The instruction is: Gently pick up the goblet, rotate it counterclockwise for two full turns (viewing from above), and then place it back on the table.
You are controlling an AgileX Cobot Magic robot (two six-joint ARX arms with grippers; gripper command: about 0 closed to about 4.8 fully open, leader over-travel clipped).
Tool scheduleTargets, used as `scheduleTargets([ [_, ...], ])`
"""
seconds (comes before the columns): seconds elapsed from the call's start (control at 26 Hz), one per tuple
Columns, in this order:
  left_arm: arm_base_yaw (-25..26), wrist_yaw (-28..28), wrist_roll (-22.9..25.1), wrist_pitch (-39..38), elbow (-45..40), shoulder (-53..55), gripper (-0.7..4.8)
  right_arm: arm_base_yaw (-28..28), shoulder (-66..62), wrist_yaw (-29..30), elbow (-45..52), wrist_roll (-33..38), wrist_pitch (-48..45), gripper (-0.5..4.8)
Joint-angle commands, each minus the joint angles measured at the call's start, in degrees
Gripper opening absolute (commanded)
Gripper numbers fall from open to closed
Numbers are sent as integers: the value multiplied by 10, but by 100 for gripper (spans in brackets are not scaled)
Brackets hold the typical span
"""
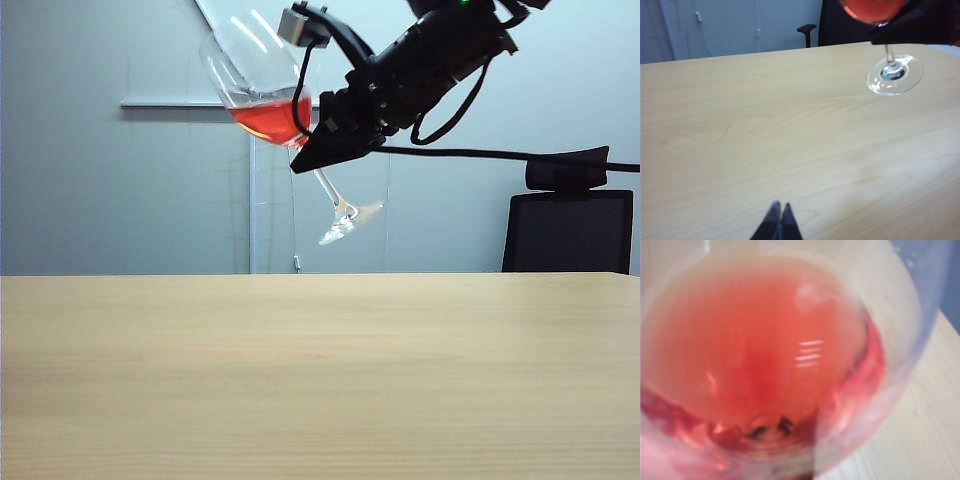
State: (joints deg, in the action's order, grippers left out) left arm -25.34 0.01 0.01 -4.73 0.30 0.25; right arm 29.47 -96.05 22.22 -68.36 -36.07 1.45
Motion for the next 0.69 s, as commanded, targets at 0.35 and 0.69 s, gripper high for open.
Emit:
scheduleTargets([
  [0.35,0,2,0,5,2,1,-5,-1,75,12,198,218,-401,-6],
  [0.69,0,2,0,5,2,1,-5,-3,82,-65,308,363,-613,-6],
])
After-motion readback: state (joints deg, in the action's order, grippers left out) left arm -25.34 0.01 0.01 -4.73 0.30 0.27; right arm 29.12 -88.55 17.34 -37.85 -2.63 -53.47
